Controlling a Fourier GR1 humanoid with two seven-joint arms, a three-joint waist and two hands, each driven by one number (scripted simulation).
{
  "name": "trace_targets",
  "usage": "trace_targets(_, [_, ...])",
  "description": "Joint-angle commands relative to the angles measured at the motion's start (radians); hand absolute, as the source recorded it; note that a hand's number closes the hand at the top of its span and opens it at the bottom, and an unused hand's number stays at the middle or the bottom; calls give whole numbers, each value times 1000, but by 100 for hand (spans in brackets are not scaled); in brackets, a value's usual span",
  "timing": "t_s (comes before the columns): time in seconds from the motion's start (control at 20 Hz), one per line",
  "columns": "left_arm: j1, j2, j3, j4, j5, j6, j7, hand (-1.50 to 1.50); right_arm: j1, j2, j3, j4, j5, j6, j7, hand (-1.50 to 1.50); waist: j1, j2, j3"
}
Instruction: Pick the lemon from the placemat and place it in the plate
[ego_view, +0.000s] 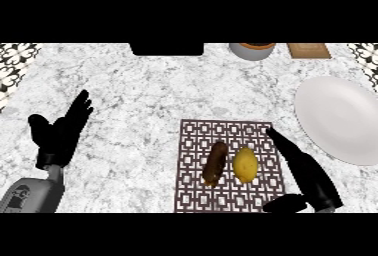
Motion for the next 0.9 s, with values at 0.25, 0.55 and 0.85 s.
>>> trace_targets(0.25, [16,-74,7,-13,-93,21,-6,0,-131,66,1,76,47,162,139,-150,3,0,0])
trace_targets(0.55, [9,-102,65,65,-108,-53,-48,0,-170,138,-22,212,139,103,78,-150,1,0,0])
trace_targets(0.85, [-64,-66,142,120,-98,-119,-30,0,-209,185,-1,307,211,95,78,-150,-1,1,0])
